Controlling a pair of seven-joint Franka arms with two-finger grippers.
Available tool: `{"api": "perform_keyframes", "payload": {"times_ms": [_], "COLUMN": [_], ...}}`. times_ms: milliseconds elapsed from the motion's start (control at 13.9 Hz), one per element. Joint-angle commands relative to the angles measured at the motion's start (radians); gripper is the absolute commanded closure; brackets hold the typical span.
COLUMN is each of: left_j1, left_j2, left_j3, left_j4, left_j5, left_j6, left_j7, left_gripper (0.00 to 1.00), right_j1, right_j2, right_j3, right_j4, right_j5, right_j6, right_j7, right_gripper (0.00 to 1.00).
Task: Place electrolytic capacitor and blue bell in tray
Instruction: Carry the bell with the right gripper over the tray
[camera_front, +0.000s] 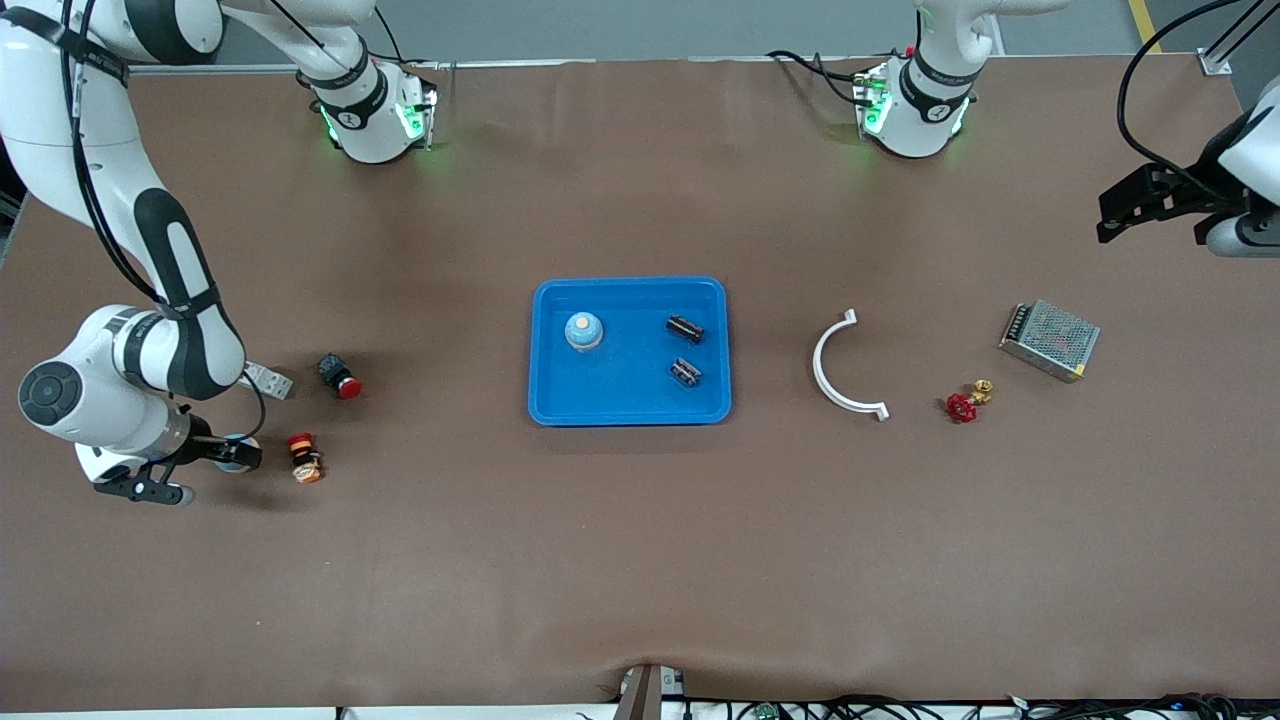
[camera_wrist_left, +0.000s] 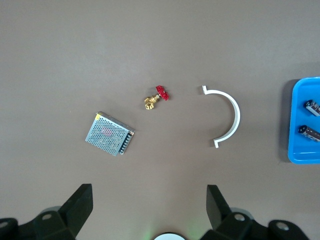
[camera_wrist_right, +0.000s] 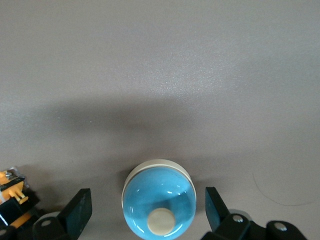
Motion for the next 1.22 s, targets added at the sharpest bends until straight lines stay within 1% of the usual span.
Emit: {"api": "perform_keyframes", "payload": {"times_ms": [0, 215, 287, 359, 431, 503, 575, 862, 934, 1006, 1149], "left_j1": [0.001, 0.002, 0.01, 0.013, 0.012, 0.007, 0.007, 0.01, 0.009, 0.008, 0.004], "left_j2": [-0.01, -0.022, -0.03, -0.029, -0.025, -0.022, -0.022, -0.022, -0.022, -0.022, -0.022], "left_j3": [-0.011, -0.023, -0.028, -0.028, -0.028, -0.028, -0.028, -0.029, -0.031, -0.031, -0.031], "left_j4": [-0.022, -0.031, -0.034, -0.034, -0.034, -0.032, -0.032, -0.034, -0.034, -0.034, -0.037], "left_j5": [-0.012, -0.015, -0.014, -0.014, -0.014, -0.011, -0.009, -0.011, -0.011, -0.011, -0.009], "left_j6": [0.004, -0.007, -0.013, -0.012, -0.007, -0.004, 0.001, 0.013, 0.013, 0.013, 0.013], "left_j7": [0.021, 0.009, 0.016, 0.018, 0.015, -0.001, -0.001, -0.001, -0.001, -0.001, -0.001], "left_gripper": [0.0, 0.0, 0.0, 0.0, 0.0, 0.0, 0.0, 0.0, 0.0, 0.0, 0.0], "right_j1": [-0.029, -0.042, -0.043, -0.042, -0.042, -0.04, -0.039, -0.039, -0.037, -0.037, -0.025], "right_j2": [0.007, 0.026, 0.026, 0.026, 0.026, 0.026, 0.026, 0.018, 0.012, 0.006, -0.015], "right_j3": [0.021, 0.022, 0.022, 0.022, 0.021, 0.022, 0.022, 0.036, 0.041, 0.048, 0.051], "right_j4": [0.001, -0.001, -0.001, -0.001, -0.001, -0.001, -0.001, -0.001, 0.001, 0.002, 0.007], "right_j5": [0.01, 0.011, 0.011, 0.011, 0.011, 0.011, 0.011, 0.013, 0.014, 0.022, 0.071], "right_j6": [0.014, 0.053, 0.055, 0.054, 0.053, 0.052, 0.05, 0.032, 0.005, -0.017, -0.067], "right_j7": [-0.031, -0.07, -0.071, -0.071, -0.073, -0.073, -0.071, -0.067, -0.064, -0.061, -0.059], "right_gripper": [0.0, 0.0, 0.09, 0.24, 0.47, 0.77, 1.0, 1.0, 1.0, 1.0, 1.0]}}
